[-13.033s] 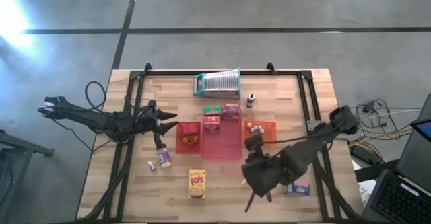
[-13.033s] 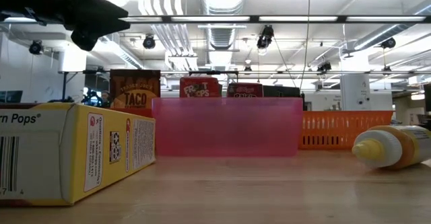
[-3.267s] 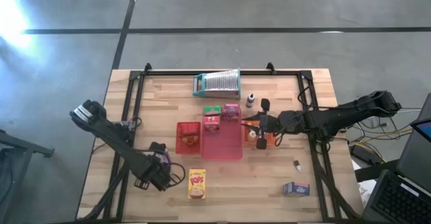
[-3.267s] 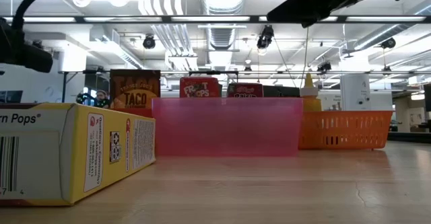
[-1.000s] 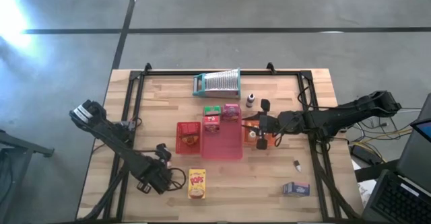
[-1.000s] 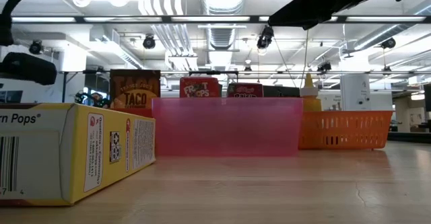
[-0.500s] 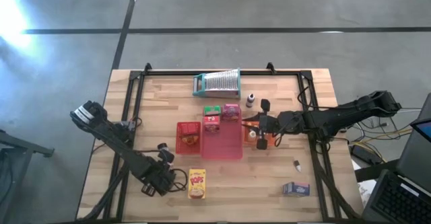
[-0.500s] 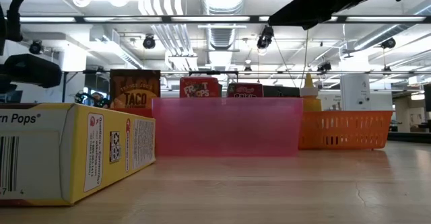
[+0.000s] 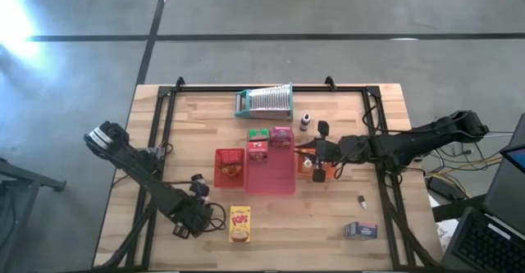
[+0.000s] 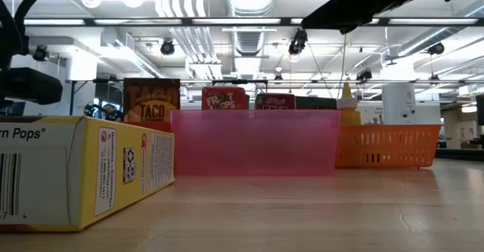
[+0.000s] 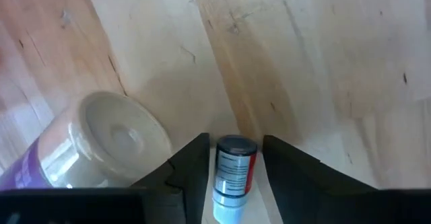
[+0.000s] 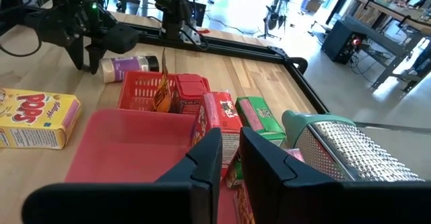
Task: Pick & Place Kitchen Items
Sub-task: Put the small red food coloring bottle into the orange bin
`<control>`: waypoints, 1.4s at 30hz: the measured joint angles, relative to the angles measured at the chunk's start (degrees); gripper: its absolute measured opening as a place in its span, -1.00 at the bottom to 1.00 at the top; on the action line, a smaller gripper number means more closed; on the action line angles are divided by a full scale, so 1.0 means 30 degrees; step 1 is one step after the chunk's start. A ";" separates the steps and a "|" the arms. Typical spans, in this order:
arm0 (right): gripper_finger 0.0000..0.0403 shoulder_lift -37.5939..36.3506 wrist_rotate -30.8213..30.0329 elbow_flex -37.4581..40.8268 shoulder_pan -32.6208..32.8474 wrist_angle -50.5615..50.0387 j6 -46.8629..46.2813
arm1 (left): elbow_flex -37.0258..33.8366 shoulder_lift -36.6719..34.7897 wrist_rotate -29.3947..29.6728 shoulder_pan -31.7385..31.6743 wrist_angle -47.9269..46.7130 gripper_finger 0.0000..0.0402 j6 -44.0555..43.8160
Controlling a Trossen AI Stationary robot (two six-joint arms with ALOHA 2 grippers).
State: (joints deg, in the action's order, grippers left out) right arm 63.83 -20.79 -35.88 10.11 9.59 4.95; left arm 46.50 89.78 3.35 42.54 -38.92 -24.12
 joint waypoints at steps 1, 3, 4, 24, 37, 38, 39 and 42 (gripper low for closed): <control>-0.74 0.0001 -0.0003 0.0000 0.0000 -0.0003 -0.0008 | -0.0006 -0.0002 -0.0013 0.0000 0.0091 -0.30 0.0000; -0.72 -0.0006 -0.0003 0.0000 0.0000 -0.0010 -0.0007 | -0.0018 -0.0031 -0.0020 0.0007 0.0254 -0.35 -0.0003; -0.70 0.0001 -0.0003 0.0000 0.0000 -0.0010 0.0005 | 0.0058 -0.0018 -0.0020 0.0007 0.0236 -0.38 -0.0088; -0.74 0.0001 0.1976 0.0000 0.1043 -0.0546 -0.0160 | 0.2311 -0.2810 0.8312 -0.0007 0.4480 -0.56 -0.3091; -0.95 0.0009 0.1950 0.0000 0.2901 0.1002 0.0695 | -0.0259 -0.4136 0.9100 -0.2545 2.9920 -0.56 1.4845; -0.95 0.0009 0.1950 0.0000 0.3019 0.1501 0.0922 | -0.0640 -0.4043 0.7477 -0.3228 3.1553 -0.56 1.4915; -0.96 0.0009 0.1952 0.0000 0.3090 0.2064 0.1110 | -0.0933 -0.3900 0.6117 -0.3912 3.2919 -0.56 1.4754; -0.96 0.0009 0.1980 0.0000 0.3294 0.3575 0.1638 | -0.1436 -0.3252 0.2959 -0.6207 3.5648 -0.56 1.3172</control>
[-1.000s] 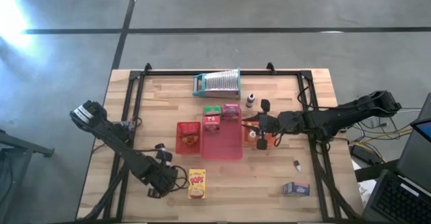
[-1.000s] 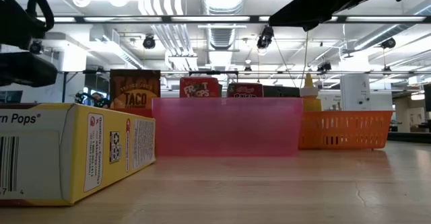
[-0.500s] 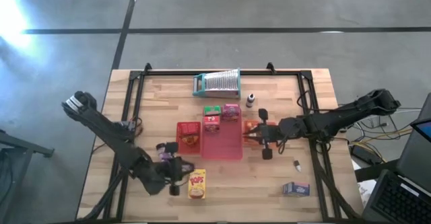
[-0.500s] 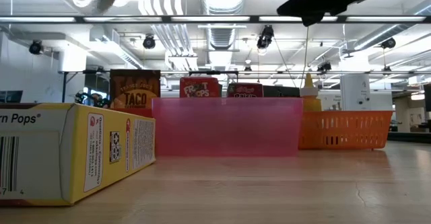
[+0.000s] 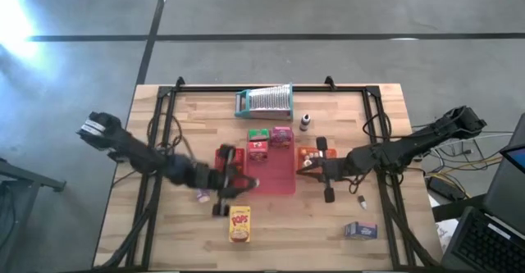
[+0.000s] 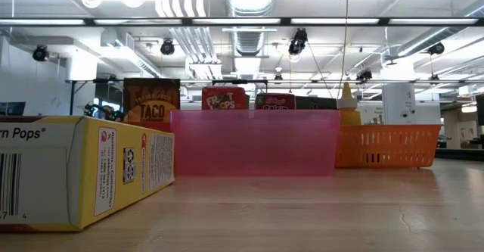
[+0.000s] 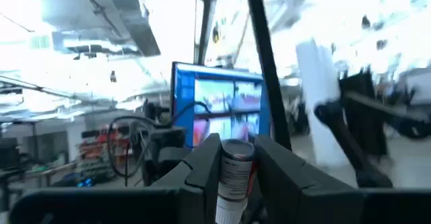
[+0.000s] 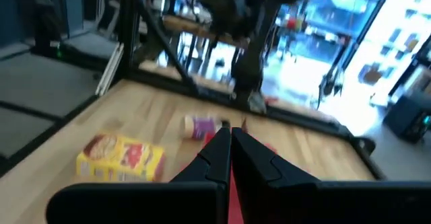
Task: Pick & Place Kitchen Items
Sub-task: Put the small red food coloring bottle into the orange bin
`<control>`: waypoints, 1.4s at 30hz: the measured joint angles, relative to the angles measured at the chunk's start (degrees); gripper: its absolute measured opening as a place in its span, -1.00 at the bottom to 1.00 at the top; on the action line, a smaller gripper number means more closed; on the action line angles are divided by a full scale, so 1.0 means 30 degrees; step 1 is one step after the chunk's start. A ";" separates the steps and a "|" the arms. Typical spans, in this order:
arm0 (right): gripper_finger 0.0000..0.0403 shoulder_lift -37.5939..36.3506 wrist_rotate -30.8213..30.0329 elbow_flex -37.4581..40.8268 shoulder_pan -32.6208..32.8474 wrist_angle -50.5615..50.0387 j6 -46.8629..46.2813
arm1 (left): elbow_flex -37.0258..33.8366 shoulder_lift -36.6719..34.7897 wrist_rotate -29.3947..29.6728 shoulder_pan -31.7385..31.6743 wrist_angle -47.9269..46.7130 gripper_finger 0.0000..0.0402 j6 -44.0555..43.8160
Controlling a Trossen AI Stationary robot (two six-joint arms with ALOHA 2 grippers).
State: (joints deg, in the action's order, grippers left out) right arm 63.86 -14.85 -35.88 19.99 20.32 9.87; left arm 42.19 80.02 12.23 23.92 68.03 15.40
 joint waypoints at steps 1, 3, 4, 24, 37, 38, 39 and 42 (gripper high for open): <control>-0.96 0.0000 0.0006 0.0000 0.0023 0.0381 0.0214 | -0.0005 0.0286 -0.0886 -0.0716 0.0658 -0.56 -0.0580; -0.96 0.0000 -0.0007 0.0000 0.0104 0.0868 0.0739 | -0.0002 0.0822 -0.2507 -0.2030 0.1686 -0.56 -0.1667; -0.96 0.0000 -0.0007 0.0000 0.0140 0.1023 0.1038 | 0.0046 0.1141 -0.3285 -0.2590 0.2237 -0.56 -0.2199; -0.95 0.0000 0.3141 -0.1990 0.0174 0.7699 0.4826 | 0.8515 0.5914 -1.1984 -0.4831 0.4726 -0.56 0.1019; -0.45 -0.0015 0.8077 -0.5411 0.0494 -0.0265 -0.2484 | 1.3017 0.6413 -1.7187 -0.4689 -0.9150 -0.56 0.8907; -0.41 -0.0015 0.8099 -0.5405 0.0608 -0.0778 -0.2664 | 1.3241 0.6413 -1.7221 -0.4616 -0.9906 -0.56 0.9424; -0.37 -0.0015 0.8108 -0.5303 0.0742 -0.1001 -0.2668 | 1.3383 0.6405 -1.7223 -0.4536 -1.0447 -0.56 0.9803; -0.27 -0.0015 0.8045 -0.4673 0.1067 -0.0650 -0.1786 | 1.3539 0.6384 -1.7268 -0.4293 -1.0876 -0.56 1.0345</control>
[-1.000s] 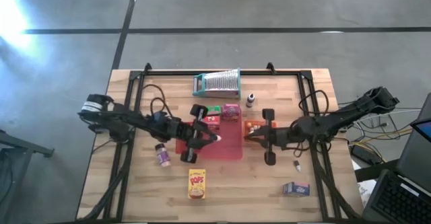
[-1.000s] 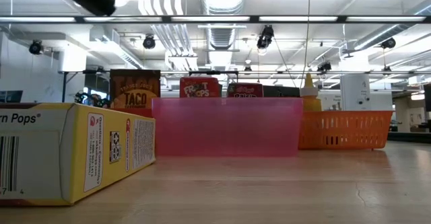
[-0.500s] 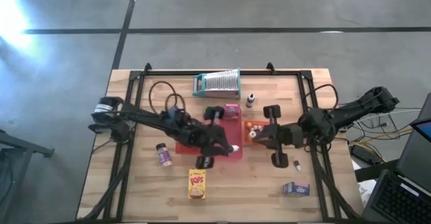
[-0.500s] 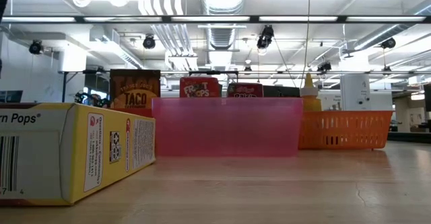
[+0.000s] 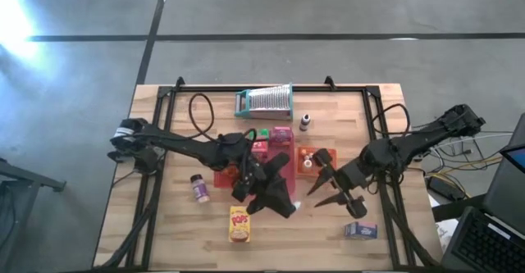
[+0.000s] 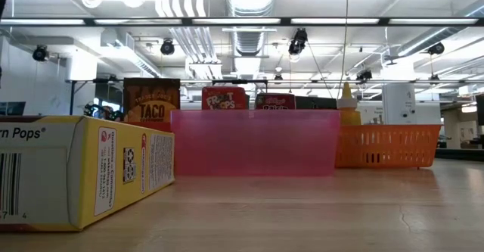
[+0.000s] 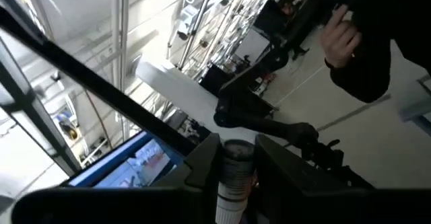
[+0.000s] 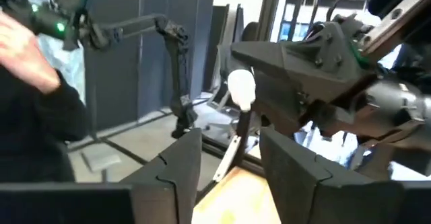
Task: Pick & Place Kitchen Items
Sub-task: Put the small red food coloring bottle into the orange bin
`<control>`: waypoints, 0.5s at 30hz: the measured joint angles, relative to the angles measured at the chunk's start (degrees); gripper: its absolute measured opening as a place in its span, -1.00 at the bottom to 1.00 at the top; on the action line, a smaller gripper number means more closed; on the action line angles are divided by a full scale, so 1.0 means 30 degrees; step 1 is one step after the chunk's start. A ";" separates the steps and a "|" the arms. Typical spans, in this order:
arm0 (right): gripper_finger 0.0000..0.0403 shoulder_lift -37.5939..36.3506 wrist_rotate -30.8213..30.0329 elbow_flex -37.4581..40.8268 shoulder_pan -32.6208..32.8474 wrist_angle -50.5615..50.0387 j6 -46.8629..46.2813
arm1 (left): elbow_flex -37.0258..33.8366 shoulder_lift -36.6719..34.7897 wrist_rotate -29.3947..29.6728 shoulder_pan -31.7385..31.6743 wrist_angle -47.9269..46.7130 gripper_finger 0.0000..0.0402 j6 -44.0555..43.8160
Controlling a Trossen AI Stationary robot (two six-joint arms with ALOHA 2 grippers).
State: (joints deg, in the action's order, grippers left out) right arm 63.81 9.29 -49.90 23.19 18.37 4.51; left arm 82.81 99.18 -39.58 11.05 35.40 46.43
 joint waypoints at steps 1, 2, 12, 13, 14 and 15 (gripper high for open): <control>-0.25 -0.0009 -0.0080 0.0213 0.0069 0.0265 0.0420 | 0.0000 -0.0007 -0.0054 0.0096 0.0003 -0.56 0.0108; -0.23 -0.0068 -0.0086 0.0424 0.0111 0.0596 0.0849 | -0.0002 -0.0051 -0.0112 0.0190 -0.0009 -0.56 0.0269; -0.22 0.0733 -0.0076 0.1748 0.0178 0.5476 0.2931 | -0.0182 -0.0248 -0.0121 0.1005 -0.0229 -0.56 0.3490; -0.23 0.0871 -0.0072 0.1736 0.0182 0.5723 0.2650 | -0.0182 -0.0248 -0.0122 0.1030 -0.0324 -0.56 0.3641; -0.24 0.1041 -0.0063 0.1736 0.0193 0.5926 0.2350 | -0.0182 -0.0248 -0.0112 0.1060 -0.0486 -0.56 0.3731; -0.25 0.1306 -0.0054 0.1732 0.0212 0.6119 0.2046 | -0.0182 -0.0248 -0.0104 0.1072 -0.0818 -0.56 0.3890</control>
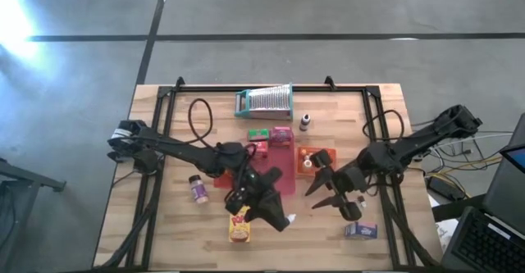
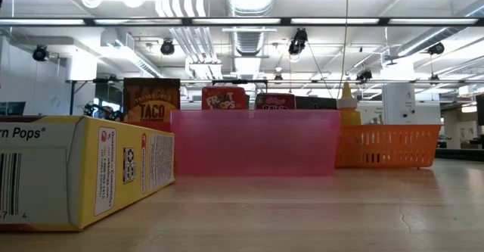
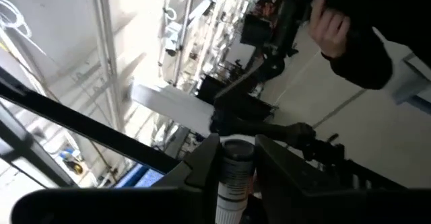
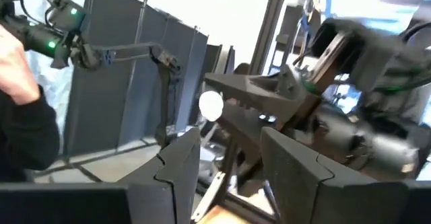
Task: Pick & Place Kitchen Items
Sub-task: Put the small red food coloring bottle into the orange bin
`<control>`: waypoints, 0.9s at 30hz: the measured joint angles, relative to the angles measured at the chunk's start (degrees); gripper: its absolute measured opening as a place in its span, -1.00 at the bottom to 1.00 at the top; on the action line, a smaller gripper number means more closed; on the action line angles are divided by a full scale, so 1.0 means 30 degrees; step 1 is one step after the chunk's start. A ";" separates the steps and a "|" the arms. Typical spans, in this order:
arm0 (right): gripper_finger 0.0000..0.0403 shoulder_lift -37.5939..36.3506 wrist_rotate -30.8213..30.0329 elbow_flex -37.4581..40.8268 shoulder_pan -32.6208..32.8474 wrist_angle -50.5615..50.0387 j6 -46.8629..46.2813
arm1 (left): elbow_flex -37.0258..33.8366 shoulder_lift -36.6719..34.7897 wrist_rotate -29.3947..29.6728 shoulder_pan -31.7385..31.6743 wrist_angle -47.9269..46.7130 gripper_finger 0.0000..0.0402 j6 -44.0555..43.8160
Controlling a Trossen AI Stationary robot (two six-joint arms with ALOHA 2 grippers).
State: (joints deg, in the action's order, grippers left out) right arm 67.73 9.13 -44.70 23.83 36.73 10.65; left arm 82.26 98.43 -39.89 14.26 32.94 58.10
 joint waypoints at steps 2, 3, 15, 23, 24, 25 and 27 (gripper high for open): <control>-0.26 0.0474 0.0022 -0.0028 0.0029 0.0035 -0.0414 | 0.0000 0.0000 0.0025 0.0007 -0.0829 -0.56 0.0293; -0.27 0.0741 0.0043 -0.0025 0.0111 0.0061 -0.0617 | -0.0007 0.0000 0.0086 0.0007 -0.1310 -0.56 0.0479; -0.23 0.3144 -0.0022 -0.0025 0.0200 0.2899 -0.2000 | -0.0022 0.0015 0.0805 0.0044 -0.2737 -0.56 0.1365; -0.32 0.3298 -0.0022 -0.0025 0.0223 0.3195 -0.2022 | -0.0022 0.0013 0.0820 0.0051 -0.2715 -0.56 0.1631; -0.31 0.3379 -0.0022 -0.0025 0.0258 0.3205 -0.2006 | -0.0022 0.0009 0.0820 0.0051 -0.2715 -0.56 0.1664; -0.30 0.3471 -0.0022 -0.0025 0.0258 0.3192 -0.2001 | -0.0022 0.0015 0.0826 0.0051 -0.2715 -0.56 0.1663; -0.24 0.3609 -0.0028 -0.0025 0.0259 0.3239 -0.2001 | -0.0022 0.0015 0.0847 0.0044 -0.2722 -0.56 0.1642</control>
State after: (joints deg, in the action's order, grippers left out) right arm 78.55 9.04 -44.77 24.60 46.44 4.64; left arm 82.19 98.48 -37.35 14.39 24.78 63.02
